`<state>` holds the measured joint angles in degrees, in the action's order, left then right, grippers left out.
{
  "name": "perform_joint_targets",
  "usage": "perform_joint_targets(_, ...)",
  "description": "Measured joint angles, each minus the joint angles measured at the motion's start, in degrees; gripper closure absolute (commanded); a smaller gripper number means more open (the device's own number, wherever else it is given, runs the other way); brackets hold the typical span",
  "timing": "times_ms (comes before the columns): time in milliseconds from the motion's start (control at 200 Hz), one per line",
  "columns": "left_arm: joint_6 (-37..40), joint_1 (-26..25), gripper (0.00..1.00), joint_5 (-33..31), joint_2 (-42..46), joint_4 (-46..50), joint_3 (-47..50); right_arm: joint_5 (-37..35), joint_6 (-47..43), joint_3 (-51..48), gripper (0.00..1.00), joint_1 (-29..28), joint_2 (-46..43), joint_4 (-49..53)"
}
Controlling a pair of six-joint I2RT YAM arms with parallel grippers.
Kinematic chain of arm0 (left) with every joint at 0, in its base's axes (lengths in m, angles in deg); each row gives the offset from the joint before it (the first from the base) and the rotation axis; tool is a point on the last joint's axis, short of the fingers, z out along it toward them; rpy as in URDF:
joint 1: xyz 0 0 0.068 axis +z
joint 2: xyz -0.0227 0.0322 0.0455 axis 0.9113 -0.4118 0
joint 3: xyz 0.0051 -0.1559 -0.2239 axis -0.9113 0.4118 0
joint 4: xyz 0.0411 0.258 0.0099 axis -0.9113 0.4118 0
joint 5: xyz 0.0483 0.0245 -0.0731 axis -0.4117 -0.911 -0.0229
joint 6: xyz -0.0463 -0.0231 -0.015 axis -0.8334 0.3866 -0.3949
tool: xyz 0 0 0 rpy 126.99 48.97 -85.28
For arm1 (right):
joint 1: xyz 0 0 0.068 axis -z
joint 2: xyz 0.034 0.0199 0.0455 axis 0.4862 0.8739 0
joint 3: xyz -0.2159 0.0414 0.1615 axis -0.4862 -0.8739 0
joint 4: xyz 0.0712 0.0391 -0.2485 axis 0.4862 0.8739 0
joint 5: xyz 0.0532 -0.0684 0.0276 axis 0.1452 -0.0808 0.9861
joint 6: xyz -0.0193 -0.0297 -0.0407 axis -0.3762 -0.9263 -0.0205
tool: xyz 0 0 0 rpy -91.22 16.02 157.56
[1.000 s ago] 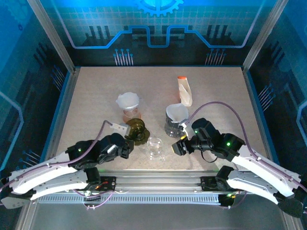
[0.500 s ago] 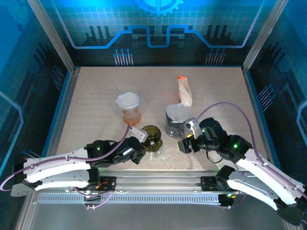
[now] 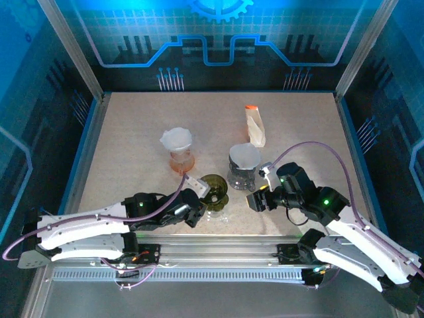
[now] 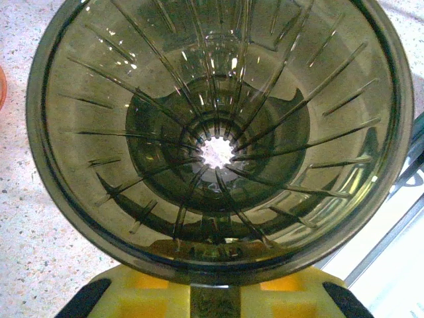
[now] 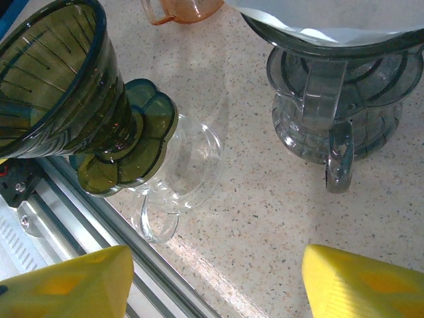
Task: Place the coffee filter in the dripper
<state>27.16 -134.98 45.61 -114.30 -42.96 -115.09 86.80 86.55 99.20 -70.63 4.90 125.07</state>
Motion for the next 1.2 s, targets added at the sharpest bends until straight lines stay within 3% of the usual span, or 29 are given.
perform_joint_targets(856,0.1,-0.3,1.0,0.0,-2.0,1.2,-0.1,1.3,0.0,-0.3,0.3,1.1,0.0,0.0)
perform_joint_targets(1036,0.1,-0.3,0.89,0.0,-2.7,0.1,-0.1,1.3,0.0,-0.6,0.3,1.2,-0.5,0.0)
perform_joint_targets(1201,0.2,-0.3,0.72,0.0,-2.7,0.2,-0.1,1.3,0.0,-0.7,0.3,1.3,-0.9,0.0)
